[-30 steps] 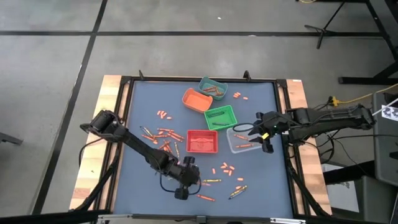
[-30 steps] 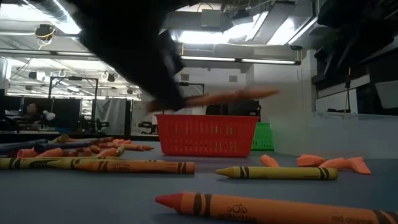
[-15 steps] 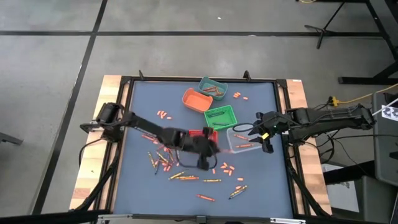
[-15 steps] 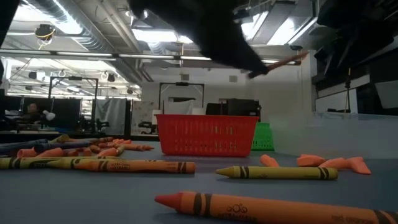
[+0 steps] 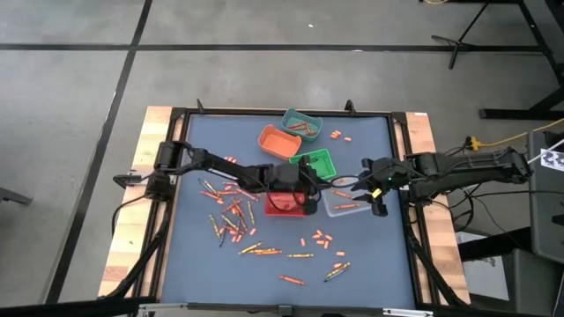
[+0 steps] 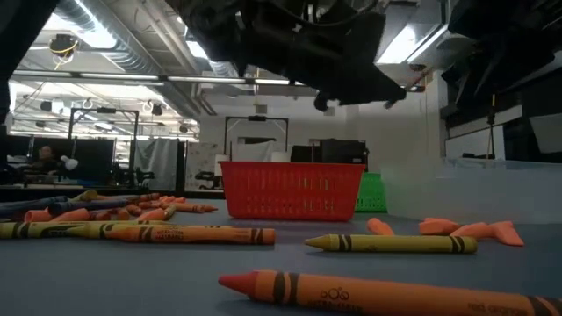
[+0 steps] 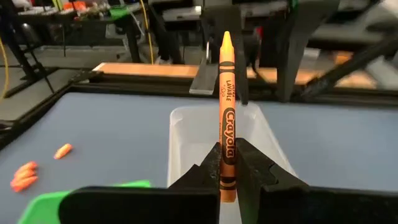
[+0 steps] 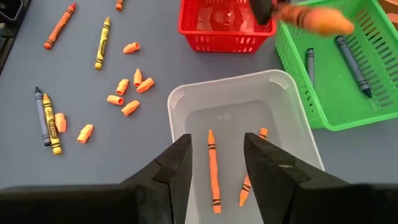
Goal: Sort crayons
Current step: Put the light orange crayon into the transparent bin
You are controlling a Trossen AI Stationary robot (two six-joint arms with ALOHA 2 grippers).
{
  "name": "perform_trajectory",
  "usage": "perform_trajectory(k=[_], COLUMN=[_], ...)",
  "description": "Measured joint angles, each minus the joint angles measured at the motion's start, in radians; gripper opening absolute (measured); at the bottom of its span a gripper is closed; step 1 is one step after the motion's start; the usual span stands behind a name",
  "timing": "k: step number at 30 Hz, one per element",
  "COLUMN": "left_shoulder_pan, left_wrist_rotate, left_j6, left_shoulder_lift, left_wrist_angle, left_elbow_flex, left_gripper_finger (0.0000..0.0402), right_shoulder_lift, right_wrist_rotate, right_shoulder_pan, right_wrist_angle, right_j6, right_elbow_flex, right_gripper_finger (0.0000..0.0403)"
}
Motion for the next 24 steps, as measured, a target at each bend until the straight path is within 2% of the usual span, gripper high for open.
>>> perform_trajectory(k=[7, 17, 24], left_shoulder_pan=[-0.014, -0.016, -0.013], left_wrist_rotate=[0.000, -0.004, -0.008], left_j6=[-0.005, -0.005, -0.005], left_shoulder_lift=[0.096, 0.127, 0.127], left_wrist_angle=[0.131, 0.162, 0.168], left_elbow_flex=[0.000, 0.000, 0.000], left_gripper_finger=[0.0008, 0.0010, 0.0041], right_shoulder_lift=[0.000, 0.000, 0.000], right_wrist_rotate=[-0.072, -0.258, -0.262], right_shoulder_pan=[0.000, 0.000, 0.000], right_wrist_angle=[0.001, 0.024, 0.076], right_j6=[0.000, 0.061, 0.137], right_elbow_flex=[0.000, 0.000, 0.000], right_gripper_finger=[0.0145, 0.0145, 0.0145])
